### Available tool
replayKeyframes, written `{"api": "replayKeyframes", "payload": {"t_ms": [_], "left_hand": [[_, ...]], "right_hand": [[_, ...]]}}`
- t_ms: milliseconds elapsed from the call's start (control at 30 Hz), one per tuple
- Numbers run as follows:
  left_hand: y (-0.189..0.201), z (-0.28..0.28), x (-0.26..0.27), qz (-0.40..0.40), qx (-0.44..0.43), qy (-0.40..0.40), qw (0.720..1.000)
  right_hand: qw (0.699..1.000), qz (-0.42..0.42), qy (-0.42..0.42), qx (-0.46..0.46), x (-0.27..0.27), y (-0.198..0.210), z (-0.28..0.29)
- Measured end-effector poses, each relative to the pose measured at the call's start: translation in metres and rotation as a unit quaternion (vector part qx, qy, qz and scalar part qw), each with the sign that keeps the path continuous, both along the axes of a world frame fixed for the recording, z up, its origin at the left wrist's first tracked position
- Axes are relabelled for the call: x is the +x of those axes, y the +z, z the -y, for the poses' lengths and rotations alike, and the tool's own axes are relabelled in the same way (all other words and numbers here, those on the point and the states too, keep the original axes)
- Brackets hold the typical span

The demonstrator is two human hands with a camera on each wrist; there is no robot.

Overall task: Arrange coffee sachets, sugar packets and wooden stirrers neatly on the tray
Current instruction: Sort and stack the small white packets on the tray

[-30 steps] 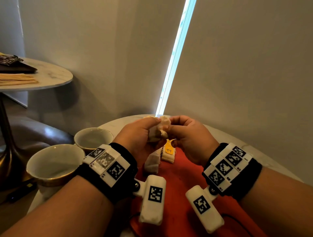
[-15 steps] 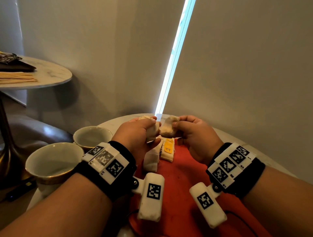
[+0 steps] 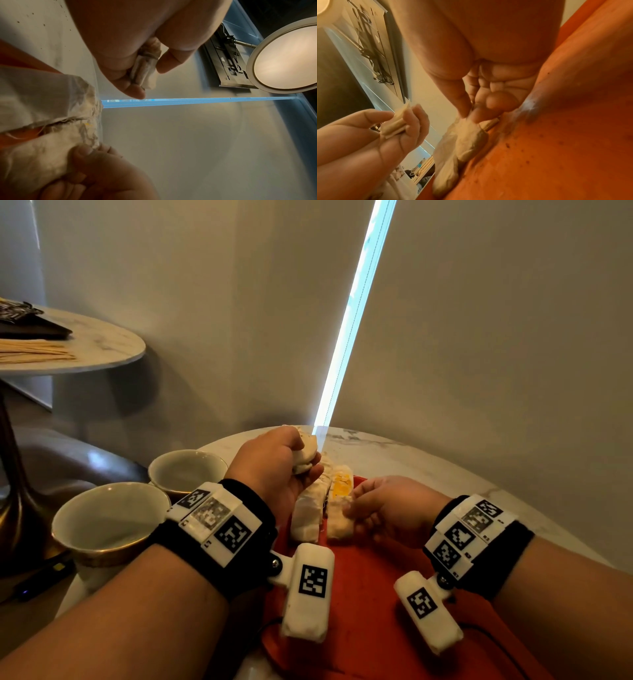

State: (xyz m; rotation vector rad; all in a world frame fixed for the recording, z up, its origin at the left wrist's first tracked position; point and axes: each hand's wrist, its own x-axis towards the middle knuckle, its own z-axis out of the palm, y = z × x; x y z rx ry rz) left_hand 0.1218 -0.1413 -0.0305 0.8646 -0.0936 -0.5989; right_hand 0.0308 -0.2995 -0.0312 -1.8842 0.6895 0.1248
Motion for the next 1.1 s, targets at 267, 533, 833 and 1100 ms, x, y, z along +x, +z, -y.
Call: {"api": "replayKeyframes", "payload": {"t_ms": [267,533,833,1100], "left_hand": [[-0.005,0.001,0.006,-0.001,0.002,-0.023,1.0],[-0.011,0.004,0.011,0.036,0.022,-0.033,0.999],[-0.011,0.002,0.011,0.053,0.022,-0.041,0.998],[-0.014,0.002,0.011,0.08,0.025,-0.035,0.996]], "right_hand": [[0.998,-0.008,-0.048,-0.048,0.012,-0.001,-0.005],[0.997,-0.027,-0.051,-0.056,0.016,-0.004,-0.005],[0.997,-0.039,-0.052,-0.037,0.016,-0.003,-0.003],[0.997,-0.009,-0.081,-0.016,0.016,-0.008,0.002]]}}
